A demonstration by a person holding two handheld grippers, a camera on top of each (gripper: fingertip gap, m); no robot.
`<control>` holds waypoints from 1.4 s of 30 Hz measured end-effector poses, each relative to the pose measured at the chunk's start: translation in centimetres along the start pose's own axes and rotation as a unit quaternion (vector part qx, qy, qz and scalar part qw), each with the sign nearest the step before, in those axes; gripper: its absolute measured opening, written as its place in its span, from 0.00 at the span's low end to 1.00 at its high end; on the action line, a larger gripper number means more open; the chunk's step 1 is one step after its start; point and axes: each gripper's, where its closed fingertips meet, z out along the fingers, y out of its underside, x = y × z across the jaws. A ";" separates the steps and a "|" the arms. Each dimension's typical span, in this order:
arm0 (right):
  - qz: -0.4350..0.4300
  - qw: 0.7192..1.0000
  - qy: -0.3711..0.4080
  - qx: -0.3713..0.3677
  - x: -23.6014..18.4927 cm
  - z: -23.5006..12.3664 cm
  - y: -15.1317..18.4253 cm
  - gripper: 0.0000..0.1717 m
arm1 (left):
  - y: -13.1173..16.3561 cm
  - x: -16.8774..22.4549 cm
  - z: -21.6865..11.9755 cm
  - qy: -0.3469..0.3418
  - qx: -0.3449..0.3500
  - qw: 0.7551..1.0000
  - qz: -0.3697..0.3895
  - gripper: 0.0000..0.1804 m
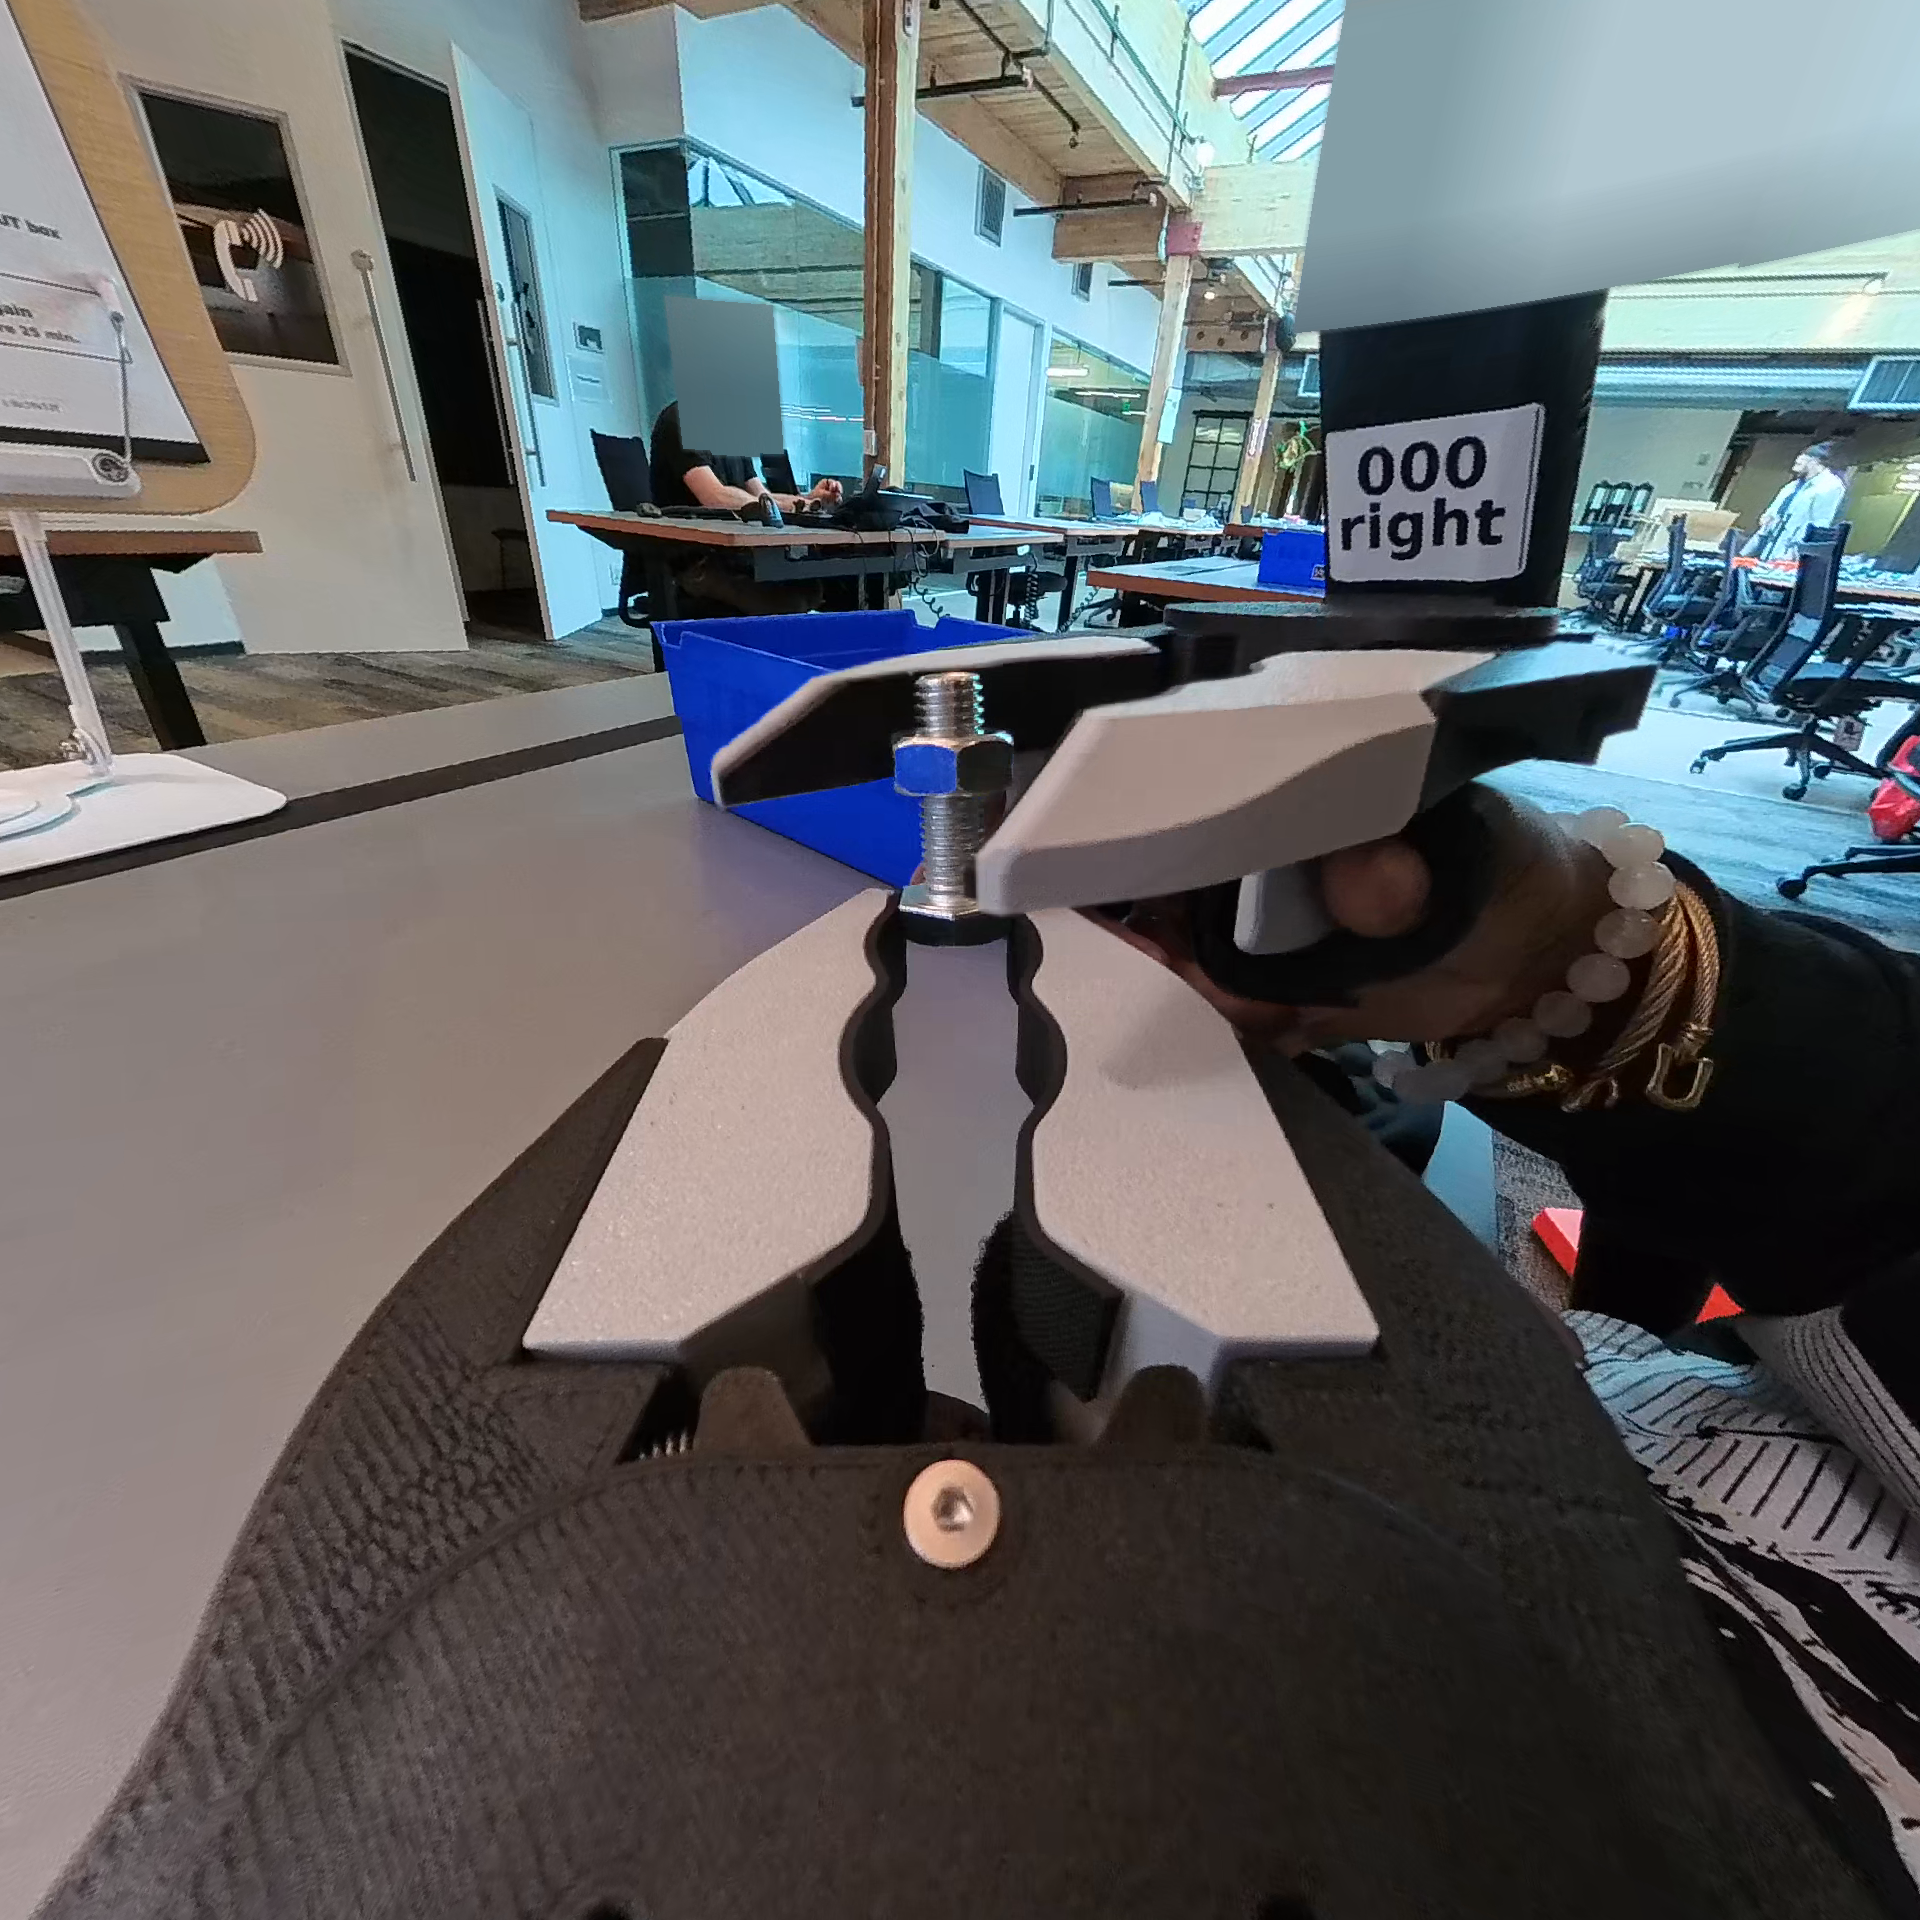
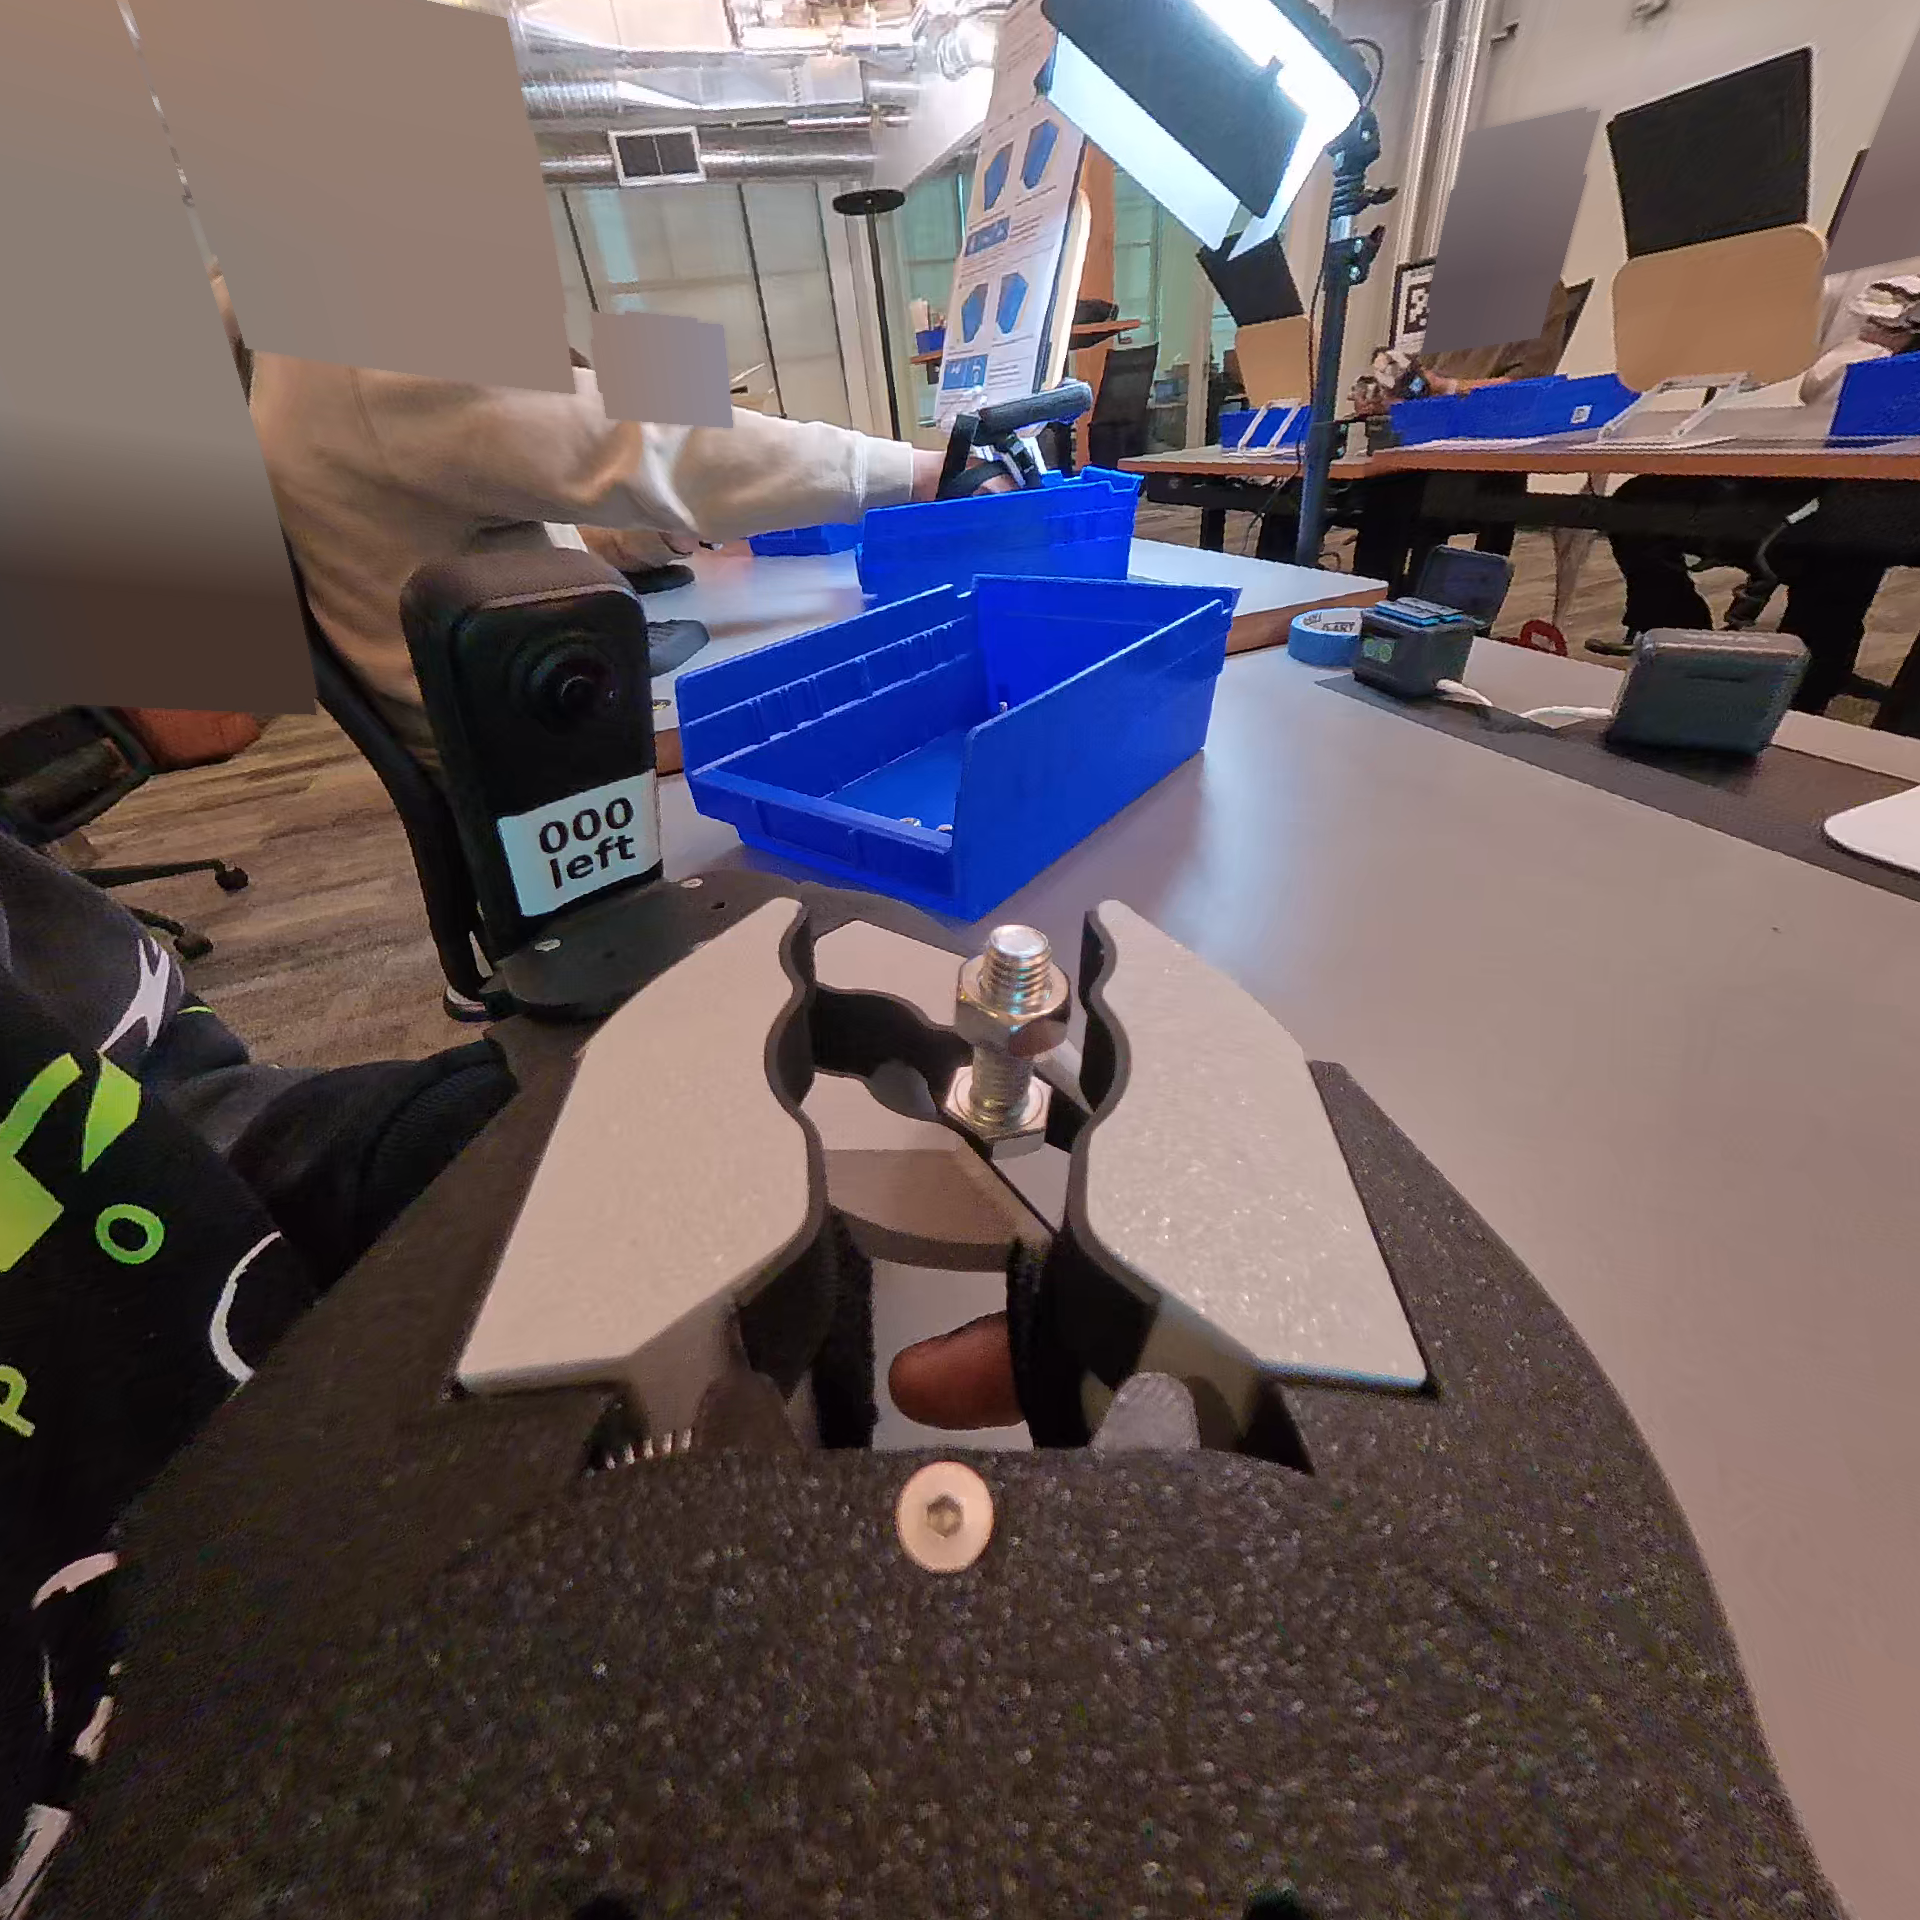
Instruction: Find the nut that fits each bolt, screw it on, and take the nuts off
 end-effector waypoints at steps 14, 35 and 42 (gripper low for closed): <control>-0.003 0.999 -0.028 -0.020 -2.0 -4.7 0.1 0.11 | 0.0 -0.3 0.0 -0.007 -0.001 1.000 -0.007 0.10; -0.035 0.997 0.031 -0.069 1.2 -2.7 -0.9 0.08 | 0.2 0.1 0.1 0.001 -0.006 1.000 0.005 0.10; -0.045 0.996 0.045 -0.057 1.4 -3.7 -1.3 0.06 | -0.1 0.5 0.1 0.020 0.009 1.000 -0.005 0.17</control>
